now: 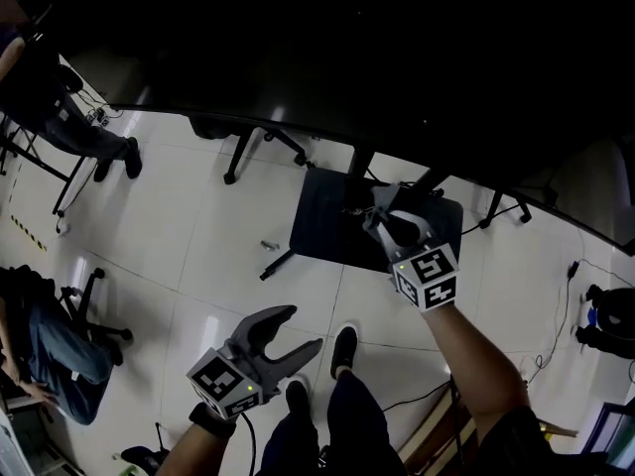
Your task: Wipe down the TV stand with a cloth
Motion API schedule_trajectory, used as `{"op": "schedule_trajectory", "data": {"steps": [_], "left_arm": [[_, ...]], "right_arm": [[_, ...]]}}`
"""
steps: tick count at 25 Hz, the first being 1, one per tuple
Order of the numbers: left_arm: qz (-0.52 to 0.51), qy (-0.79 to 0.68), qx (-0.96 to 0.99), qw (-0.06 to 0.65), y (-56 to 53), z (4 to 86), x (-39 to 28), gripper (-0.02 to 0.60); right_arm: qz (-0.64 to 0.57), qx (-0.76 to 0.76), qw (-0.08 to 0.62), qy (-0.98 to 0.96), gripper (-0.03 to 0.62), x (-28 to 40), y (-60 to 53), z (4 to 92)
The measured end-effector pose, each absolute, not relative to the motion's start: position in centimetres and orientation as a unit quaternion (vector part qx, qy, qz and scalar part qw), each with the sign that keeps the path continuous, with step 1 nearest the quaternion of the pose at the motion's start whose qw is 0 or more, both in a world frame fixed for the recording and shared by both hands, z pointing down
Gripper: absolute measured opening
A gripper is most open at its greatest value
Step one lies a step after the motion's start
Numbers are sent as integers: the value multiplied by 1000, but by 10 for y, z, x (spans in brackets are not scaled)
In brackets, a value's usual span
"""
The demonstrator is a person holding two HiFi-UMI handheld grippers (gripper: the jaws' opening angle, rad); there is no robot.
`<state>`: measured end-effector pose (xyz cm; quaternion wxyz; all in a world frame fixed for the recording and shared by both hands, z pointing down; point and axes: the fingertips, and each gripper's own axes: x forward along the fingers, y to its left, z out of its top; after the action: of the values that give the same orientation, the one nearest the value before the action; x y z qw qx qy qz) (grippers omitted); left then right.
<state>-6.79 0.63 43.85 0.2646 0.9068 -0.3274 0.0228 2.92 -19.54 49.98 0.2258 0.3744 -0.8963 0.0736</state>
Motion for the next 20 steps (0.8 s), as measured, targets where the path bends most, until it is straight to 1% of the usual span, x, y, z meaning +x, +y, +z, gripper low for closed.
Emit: {"op": "schedule_trajectory", "data": {"steps": [3, 7, 9, 11, 14, 17, 20], "left_arm": [[16, -341, 903, 259, 22, 429, -84, 307], [4, -368, 888, 275, 40, 428, -105, 307], [-2, -381, 880, 282, 48, 432, -118, 307], [-7, -395, 873, 287, 49, 437, -129, 307], [-14, -408, 867, 285, 47, 440, -140, 307], [-20, -417, 866, 274, 46, 441, -151, 307], [-24, -427, 860, 279, 40, 450, -164, 307]], "right_arm": [[38, 335, 259, -905, 40, -26, -190, 492], [47, 307, 289, -906, 40, -80, -205, 504], [42, 297, 317, -900, 40, -104, -216, 514], [26, 284, 364, -887, 40, -125, -230, 530], [-25, 258, 453, -853, 40, -142, -251, 566], [-76, 234, 527, -814, 40, -149, -271, 602], [-105, 208, 588, -775, 40, -150, -289, 638]]}}
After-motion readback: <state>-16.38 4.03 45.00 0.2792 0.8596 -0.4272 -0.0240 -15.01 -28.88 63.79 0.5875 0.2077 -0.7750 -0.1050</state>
